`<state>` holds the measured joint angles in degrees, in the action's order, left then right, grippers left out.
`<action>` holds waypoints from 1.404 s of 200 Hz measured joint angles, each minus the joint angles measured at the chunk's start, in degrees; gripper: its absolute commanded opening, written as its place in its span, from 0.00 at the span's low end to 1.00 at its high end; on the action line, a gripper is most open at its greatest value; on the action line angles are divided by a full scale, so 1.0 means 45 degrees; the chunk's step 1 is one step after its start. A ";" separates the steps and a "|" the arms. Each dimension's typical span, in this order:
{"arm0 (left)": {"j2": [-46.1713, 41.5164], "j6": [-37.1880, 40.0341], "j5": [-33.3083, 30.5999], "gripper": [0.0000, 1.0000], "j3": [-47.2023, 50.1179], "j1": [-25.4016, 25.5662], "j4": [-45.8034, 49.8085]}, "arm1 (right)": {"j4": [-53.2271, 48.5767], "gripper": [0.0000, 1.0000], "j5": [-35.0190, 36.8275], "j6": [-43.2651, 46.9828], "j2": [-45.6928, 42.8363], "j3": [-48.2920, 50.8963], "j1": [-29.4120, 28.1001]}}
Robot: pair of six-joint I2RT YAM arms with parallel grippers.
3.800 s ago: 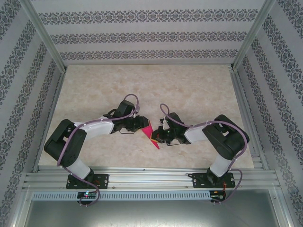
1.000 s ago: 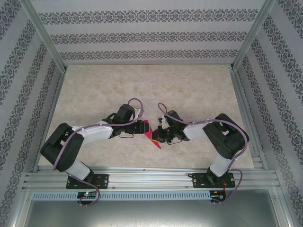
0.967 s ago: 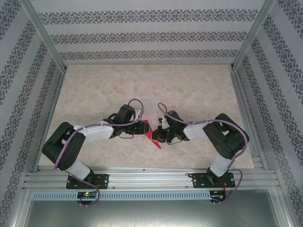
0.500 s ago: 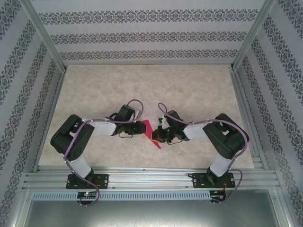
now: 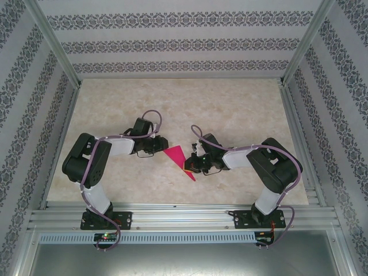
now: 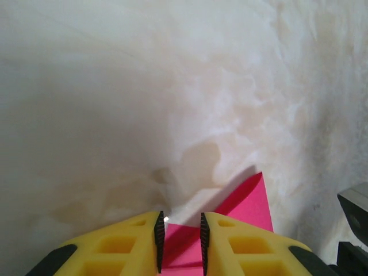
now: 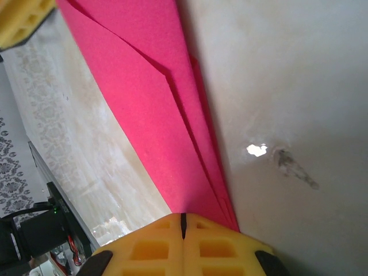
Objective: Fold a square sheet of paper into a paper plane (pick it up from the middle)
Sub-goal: Fold the wing for the fifth time at the center of the table.
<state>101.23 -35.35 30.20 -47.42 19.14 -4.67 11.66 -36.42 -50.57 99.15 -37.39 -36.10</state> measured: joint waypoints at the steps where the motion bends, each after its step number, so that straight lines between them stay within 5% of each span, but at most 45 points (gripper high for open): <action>1: -0.0010 -0.0010 -0.0024 0.30 0.0005 -0.0029 0.0010 | -0.0005 0.00 -0.0005 0.0000 0.0000 0.0000 0.0000; 51: -0.1948 -0.0117 -0.0398 0.34 0.0010 -0.0413 0.0782 | -0.0015 0.00 -0.0019 -0.0015 0.0000 -0.0010 0.0000; 82: -0.2788 -0.0340 -0.0034 0.30 0.0005 0.0525 0.0563 | 0.0058 0.00 -0.0024 -0.0151 0.0005 0.0000 0.0000; 129: -0.0879 -0.0661 0.0398 0.27 -0.0189 0.2730 0.0267 | 0.0151 0.00 -0.0029 -0.0442 0.0005 0.0010 0.0000; 218: 0.0724 -0.0967 0.0228 0.23 -0.0753 0.2749 0.0117 | -0.0806 0.00 0.0656 -0.0777 -0.1127 -0.0029 -0.0087; 281: 0.0748 -0.1030 0.0044 0.16 -0.0753 0.2749 0.0136 | -0.0121 0.00 0.0505 -0.1020 0.0233 -0.0559 -0.0369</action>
<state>104.60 -39.99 30.39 -50.81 31.51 -4.05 11.11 -34.15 -55.16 100.20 -39.90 -37.76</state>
